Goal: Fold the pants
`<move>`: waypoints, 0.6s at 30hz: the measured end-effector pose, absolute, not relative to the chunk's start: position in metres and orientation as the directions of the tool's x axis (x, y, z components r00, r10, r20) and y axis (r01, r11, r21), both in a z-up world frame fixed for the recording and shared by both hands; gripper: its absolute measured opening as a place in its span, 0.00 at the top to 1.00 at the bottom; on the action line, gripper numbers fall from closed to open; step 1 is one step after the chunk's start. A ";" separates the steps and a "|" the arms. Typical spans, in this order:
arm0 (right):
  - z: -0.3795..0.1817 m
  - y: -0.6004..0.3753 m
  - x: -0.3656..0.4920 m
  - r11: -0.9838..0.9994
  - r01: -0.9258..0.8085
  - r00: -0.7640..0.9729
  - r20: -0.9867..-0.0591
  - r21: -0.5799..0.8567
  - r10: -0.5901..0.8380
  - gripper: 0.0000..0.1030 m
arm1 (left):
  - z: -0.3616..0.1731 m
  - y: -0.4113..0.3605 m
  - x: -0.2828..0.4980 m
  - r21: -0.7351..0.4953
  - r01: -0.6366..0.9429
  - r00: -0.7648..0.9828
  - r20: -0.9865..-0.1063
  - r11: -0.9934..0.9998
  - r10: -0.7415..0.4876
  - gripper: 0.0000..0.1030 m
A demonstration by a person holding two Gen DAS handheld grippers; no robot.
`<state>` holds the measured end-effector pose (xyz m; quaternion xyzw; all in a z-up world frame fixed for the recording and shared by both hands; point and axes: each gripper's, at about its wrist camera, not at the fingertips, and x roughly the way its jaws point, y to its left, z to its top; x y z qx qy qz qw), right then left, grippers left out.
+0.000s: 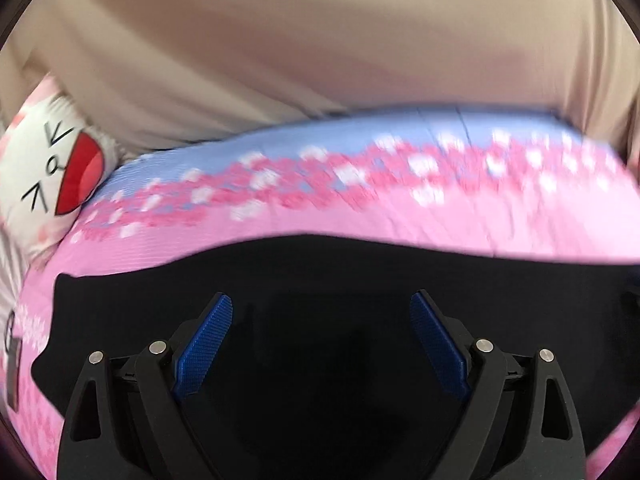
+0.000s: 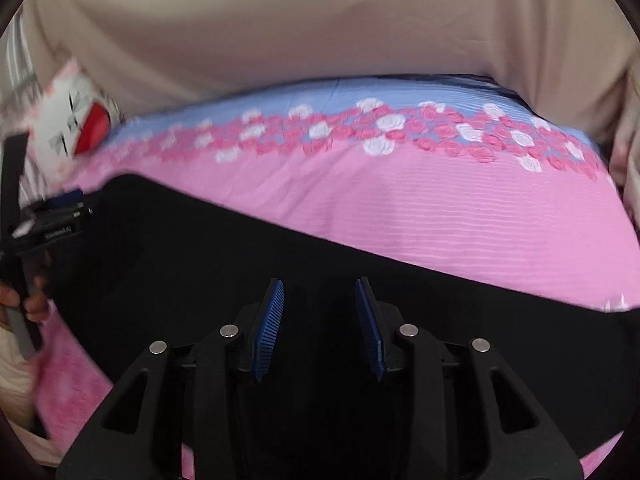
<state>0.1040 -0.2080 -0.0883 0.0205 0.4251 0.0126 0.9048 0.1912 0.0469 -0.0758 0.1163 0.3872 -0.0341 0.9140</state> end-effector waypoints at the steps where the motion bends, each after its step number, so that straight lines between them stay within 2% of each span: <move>1: -0.090 -0.221 0.103 0.996 0.017 0.638 -0.768 0.086 0.055 0.66 | -0.084 0.045 0.194 0.201 0.149 0.683 -0.729 0.968 0.046 0.14; 2: -0.085 -0.239 0.096 0.986 0.040 0.647 -0.756 0.161 0.098 0.66 | -0.091 0.047 0.198 0.206 0.142 0.661 -0.748 0.968 0.062 0.14; 3: -0.079 -0.252 0.088 0.982 0.071 0.662 -0.745 0.174 0.084 0.65 | -0.093 0.052 0.196 0.175 0.139 0.654 -0.755 0.975 0.042 0.14; 5: -0.064 -0.280 0.066 0.979 0.159 0.692 -0.722 0.123 -0.022 0.65 | -0.087 0.057 0.189 0.140 0.140 0.659 -0.752 0.980 0.014 0.14; 6: -0.055 -0.306 0.047 0.965 0.241 0.698 -0.710 0.104 -0.097 0.59 | -0.084 0.057 0.184 0.134 0.137 0.662 -0.749 0.981 0.010 0.14; 7: -0.051 -0.325 0.032 0.948 0.304 0.697 -0.701 0.097 -0.152 0.43 | -0.080 0.059 0.182 0.131 0.131 0.668 -0.744 0.983 0.010 0.14; 9: -0.047 -0.367 -0.003 0.894 0.440 0.681 -0.679 0.082 -0.273 0.28 | -0.076 0.056 0.176 0.120 0.134 0.675 -0.738 0.984 -0.002 0.14; 12: -0.053 -0.415 -0.049 0.819 0.554 0.649 -0.693 0.147 -0.315 0.27 | -0.069 0.038 0.163 0.124 0.151 0.682 -0.731 0.981 -0.013 0.14; 15: -0.067 -0.440 -0.070 0.789 0.560 0.666 -0.703 0.251 -0.249 0.27 | -0.065 0.003 0.141 0.150 0.226 0.684 -0.728 0.963 -0.048 0.13; 18: -0.085 -0.445 -0.071 0.794 0.542 0.652 -0.733 0.274 -0.192 0.28 | -0.066 -0.026 0.124 0.162 0.289 0.672 -0.736 0.943 -0.079 0.13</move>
